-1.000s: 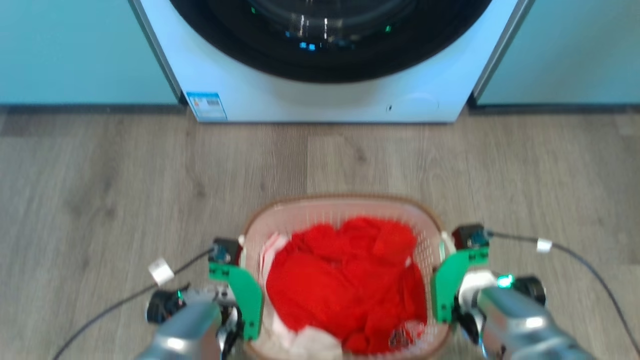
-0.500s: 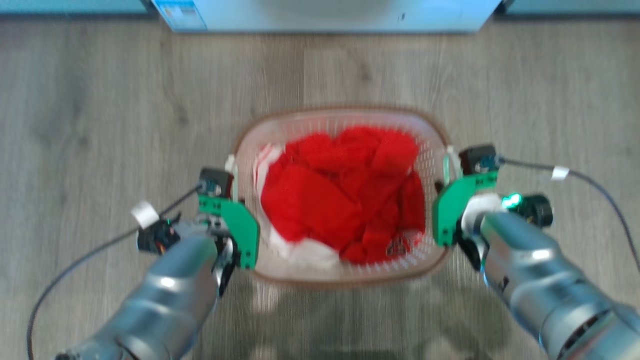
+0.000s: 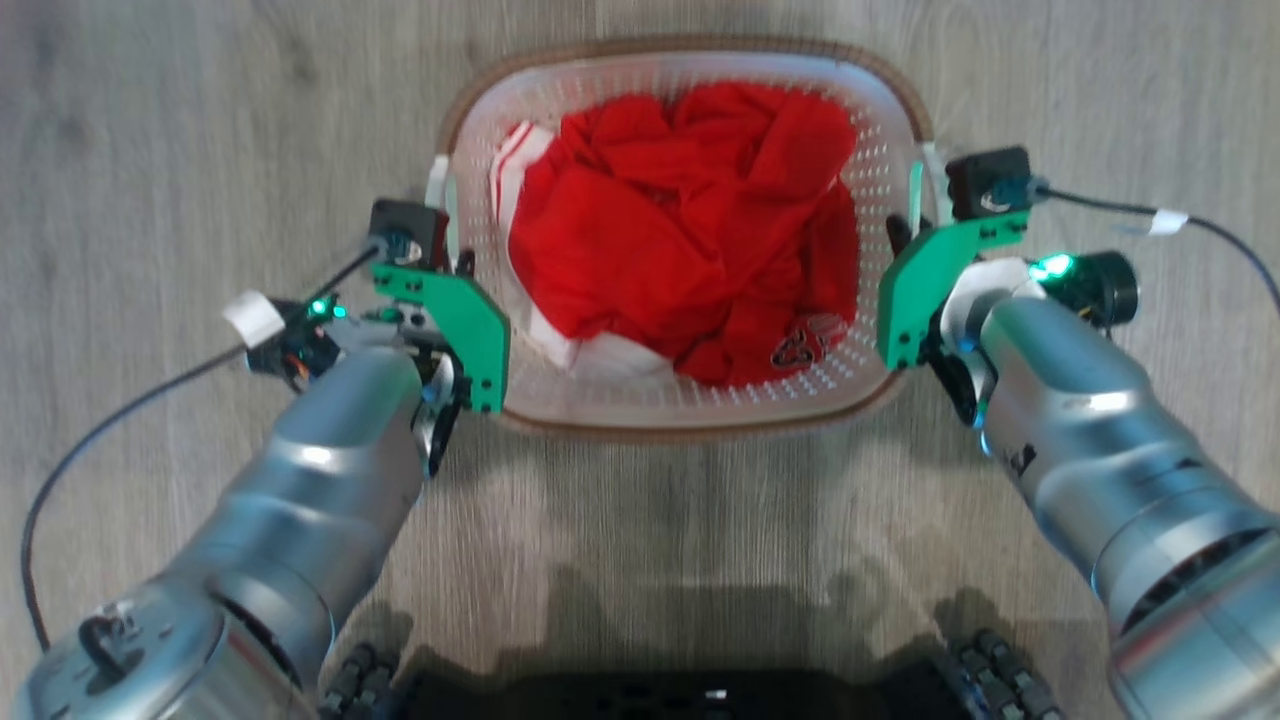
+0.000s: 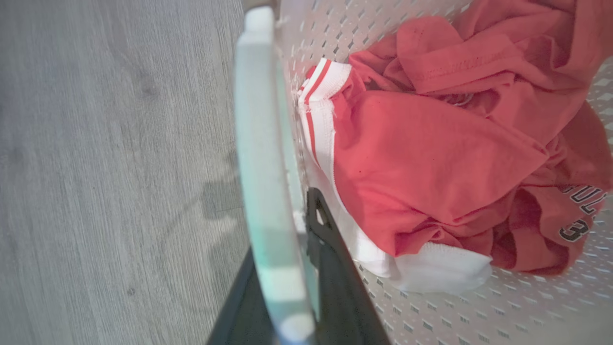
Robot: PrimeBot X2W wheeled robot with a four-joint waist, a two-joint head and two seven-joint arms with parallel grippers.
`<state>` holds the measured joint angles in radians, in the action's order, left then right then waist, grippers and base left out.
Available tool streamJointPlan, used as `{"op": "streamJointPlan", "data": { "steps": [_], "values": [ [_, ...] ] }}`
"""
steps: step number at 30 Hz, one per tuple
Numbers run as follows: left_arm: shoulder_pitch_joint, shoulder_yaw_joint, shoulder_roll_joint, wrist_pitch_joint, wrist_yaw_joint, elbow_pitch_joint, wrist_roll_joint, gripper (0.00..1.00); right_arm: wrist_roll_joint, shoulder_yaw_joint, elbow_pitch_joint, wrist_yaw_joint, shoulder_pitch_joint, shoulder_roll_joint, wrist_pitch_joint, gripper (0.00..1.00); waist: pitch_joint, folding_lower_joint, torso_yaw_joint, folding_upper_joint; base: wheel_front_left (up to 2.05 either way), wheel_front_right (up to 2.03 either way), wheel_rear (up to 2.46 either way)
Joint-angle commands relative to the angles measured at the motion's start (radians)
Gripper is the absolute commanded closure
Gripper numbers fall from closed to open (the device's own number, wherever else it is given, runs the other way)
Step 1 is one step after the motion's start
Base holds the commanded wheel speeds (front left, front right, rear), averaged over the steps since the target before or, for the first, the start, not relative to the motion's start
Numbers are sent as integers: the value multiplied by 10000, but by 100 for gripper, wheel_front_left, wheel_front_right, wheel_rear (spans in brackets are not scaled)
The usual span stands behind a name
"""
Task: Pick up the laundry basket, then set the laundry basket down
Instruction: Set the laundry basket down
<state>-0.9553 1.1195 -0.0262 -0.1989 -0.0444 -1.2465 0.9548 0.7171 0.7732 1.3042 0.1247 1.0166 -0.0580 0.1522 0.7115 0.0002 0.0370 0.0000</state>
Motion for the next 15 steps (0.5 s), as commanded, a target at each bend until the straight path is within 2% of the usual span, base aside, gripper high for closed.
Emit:
{"op": "streamJointPlan", "data": {
  "steps": [1, 15],
  "values": [
    [-289, -82, -240, -161, -54, -37, -95, 100, -216, 47, -136, 60, -26, 72, 127, 100, 433, -2, -14, 0, 0, 0, 0],
    [-946, 77, -240, -344, -76, -98, -55, 100, -1366, -1056, -135, 60, 350, 76, 216, 100, 1584, -2, -3, 0, 0, 0, 0]
  ]
}}
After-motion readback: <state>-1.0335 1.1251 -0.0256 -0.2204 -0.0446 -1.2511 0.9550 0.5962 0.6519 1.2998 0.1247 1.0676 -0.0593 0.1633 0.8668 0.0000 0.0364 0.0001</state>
